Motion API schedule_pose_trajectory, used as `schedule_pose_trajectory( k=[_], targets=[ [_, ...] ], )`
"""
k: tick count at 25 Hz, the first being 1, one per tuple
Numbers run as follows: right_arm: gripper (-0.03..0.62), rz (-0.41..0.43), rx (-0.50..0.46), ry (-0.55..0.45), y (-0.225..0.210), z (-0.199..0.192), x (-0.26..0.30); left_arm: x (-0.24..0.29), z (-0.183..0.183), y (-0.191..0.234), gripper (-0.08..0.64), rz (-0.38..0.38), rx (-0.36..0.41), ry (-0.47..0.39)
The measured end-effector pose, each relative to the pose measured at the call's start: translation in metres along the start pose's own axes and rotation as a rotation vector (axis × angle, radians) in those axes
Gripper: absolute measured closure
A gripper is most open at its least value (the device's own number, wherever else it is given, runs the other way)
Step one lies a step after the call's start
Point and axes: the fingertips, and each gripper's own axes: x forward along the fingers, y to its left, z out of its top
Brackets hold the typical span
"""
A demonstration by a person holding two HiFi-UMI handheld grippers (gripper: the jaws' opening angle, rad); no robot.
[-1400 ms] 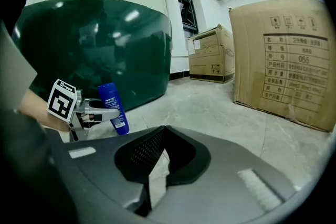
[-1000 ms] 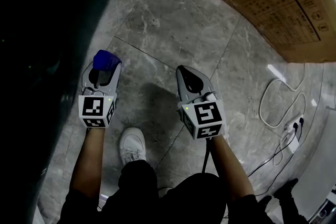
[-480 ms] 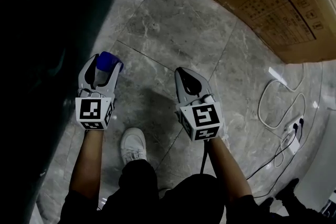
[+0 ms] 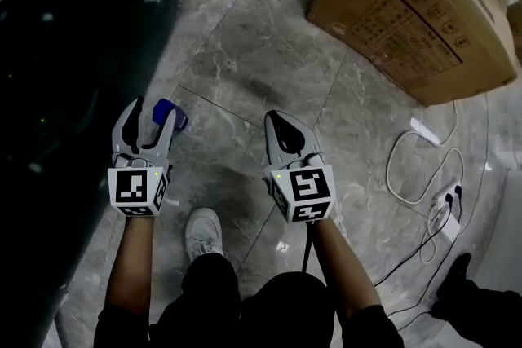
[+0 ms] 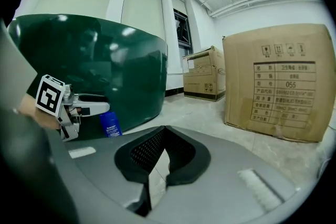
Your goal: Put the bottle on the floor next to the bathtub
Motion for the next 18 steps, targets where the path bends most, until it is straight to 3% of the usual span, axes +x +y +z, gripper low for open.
schedule_pose_trajectory(
  k=[7,14,18],
  targets=[
    [0.566,-0.035,0.008,-0.05,-0.015,0.031,-0.021,-0.021,0.052,0.001,0.338,0.007,0.013,-0.049],
    [0.566,-0.058,0.026,-0.087,-0.026,0.053,-0.046,-0.023,0.072,-0.027,0.442,-0.041,0.042,-0.024],
    [0.566,-0.08,0.042,-0.098,-0.032,0.057,-0.056,-0.021,0.07,-0.035,0.53,-0.066,0.008,-0.006]
  ],
)
